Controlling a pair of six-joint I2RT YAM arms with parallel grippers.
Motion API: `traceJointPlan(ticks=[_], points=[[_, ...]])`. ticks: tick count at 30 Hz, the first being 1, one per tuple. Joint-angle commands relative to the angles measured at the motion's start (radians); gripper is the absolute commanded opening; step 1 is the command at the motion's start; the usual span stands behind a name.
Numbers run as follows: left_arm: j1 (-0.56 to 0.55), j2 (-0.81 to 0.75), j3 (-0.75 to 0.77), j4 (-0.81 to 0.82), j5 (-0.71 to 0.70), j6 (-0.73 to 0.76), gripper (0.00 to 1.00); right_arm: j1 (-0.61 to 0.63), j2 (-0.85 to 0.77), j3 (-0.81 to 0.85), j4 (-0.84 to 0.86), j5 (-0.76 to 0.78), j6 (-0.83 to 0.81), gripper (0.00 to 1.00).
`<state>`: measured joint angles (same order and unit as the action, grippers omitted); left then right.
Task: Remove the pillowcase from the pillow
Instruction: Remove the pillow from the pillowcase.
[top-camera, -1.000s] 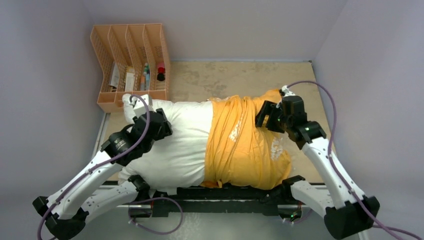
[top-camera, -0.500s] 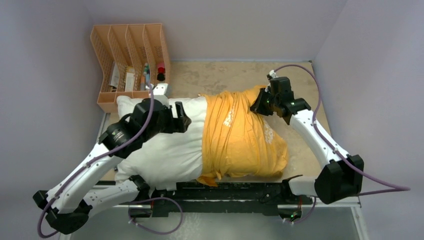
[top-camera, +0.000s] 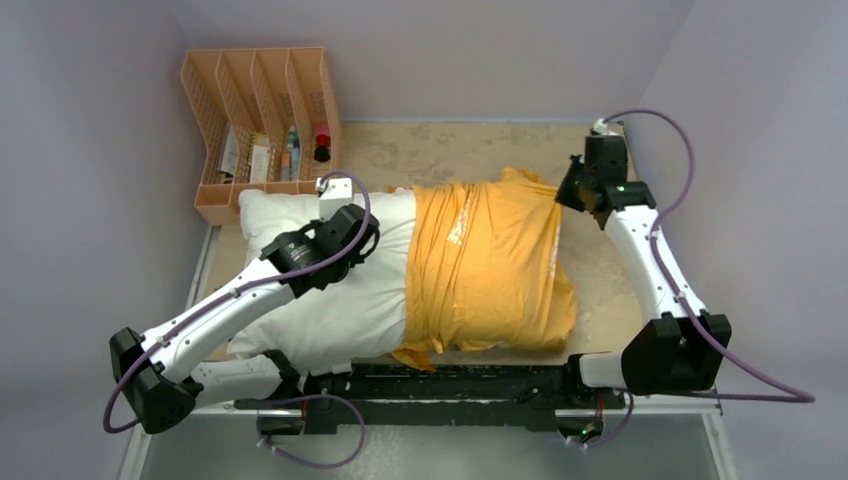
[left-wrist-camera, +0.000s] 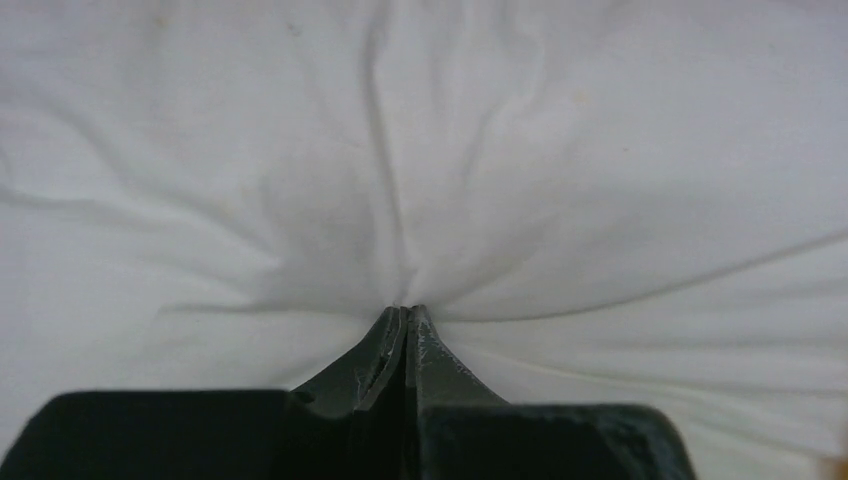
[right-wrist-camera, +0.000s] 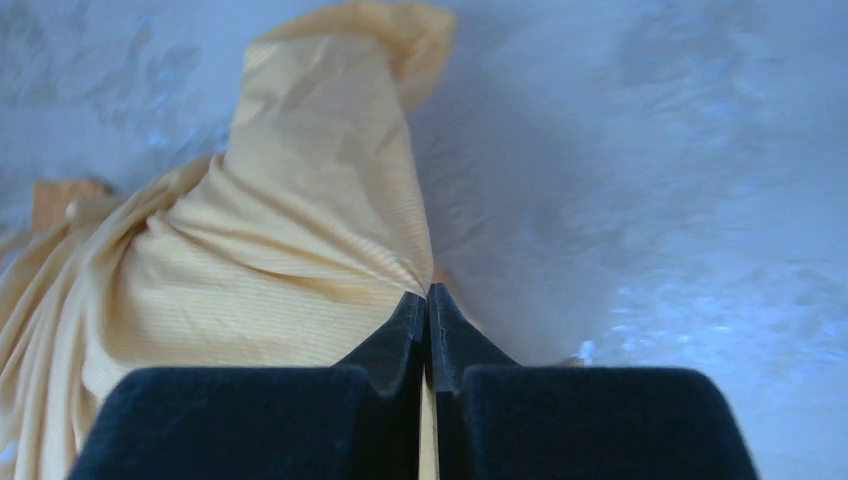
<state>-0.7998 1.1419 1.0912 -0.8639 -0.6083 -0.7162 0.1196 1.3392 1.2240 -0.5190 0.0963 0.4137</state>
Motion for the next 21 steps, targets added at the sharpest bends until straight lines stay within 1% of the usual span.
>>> traceJointPlan(ticks=[1,4,5,6,7,9,10,12,13,14,16,17,18,19,21], points=[[0.018,0.025,0.007,-0.182,-0.238,-0.068,0.00,-0.102,-0.021,0.116,-0.013,0.105,-0.052,0.00],[0.020,0.024,-0.021,-0.142,-0.189,-0.061,0.00,-0.141,-0.029,0.148,-0.018,0.074,-0.055,0.00],[0.021,0.018,-0.033,-0.126,-0.165,-0.060,0.00,-0.144,-0.033,0.154,-0.022,0.044,-0.063,0.00],[0.021,0.011,-0.046,-0.110,-0.147,-0.062,0.00,-0.144,-0.040,0.153,-0.023,-0.014,-0.069,0.02],[0.021,0.004,-0.059,-0.095,-0.122,-0.063,0.00,-0.144,-0.043,0.148,-0.029,-0.077,-0.071,0.15],[0.020,-0.019,-0.083,-0.046,-0.058,-0.056,0.00,-0.144,-0.047,0.139,-0.064,-0.254,-0.075,0.44],[0.020,-0.031,-0.089,-0.026,-0.022,-0.056,0.00,-0.143,-0.052,0.132,-0.099,-0.301,-0.087,0.53],[0.020,-0.060,-0.097,0.027,0.057,-0.050,0.00,-0.138,-0.092,0.074,-0.130,-0.364,-0.052,0.65],[0.020,-0.077,-0.101,0.056,0.096,-0.049,0.02,-0.132,-0.127,0.030,-0.116,-0.392,-0.029,0.69],[0.020,-0.089,-0.103,0.085,0.128,-0.052,0.15,-0.128,-0.164,-0.015,-0.087,-0.434,-0.014,0.74],[0.021,-0.118,-0.111,0.157,0.206,-0.047,0.41,-0.057,-0.218,-0.078,-0.041,-0.506,0.016,0.86],[0.021,-0.129,-0.112,0.193,0.243,-0.041,0.52,0.000,-0.229,-0.095,-0.033,-0.518,0.034,0.88],[0.020,-0.139,-0.112,0.226,0.287,-0.036,0.59,0.033,-0.229,-0.106,-0.031,-0.517,0.043,0.88],[0.020,-0.145,-0.109,0.258,0.326,-0.026,0.64,0.093,-0.223,-0.118,-0.027,-0.519,0.058,0.88],[0.020,-0.139,-0.089,0.289,0.407,-0.009,0.69,0.167,-0.202,-0.152,-0.010,-0.511,0.088,0.87]])
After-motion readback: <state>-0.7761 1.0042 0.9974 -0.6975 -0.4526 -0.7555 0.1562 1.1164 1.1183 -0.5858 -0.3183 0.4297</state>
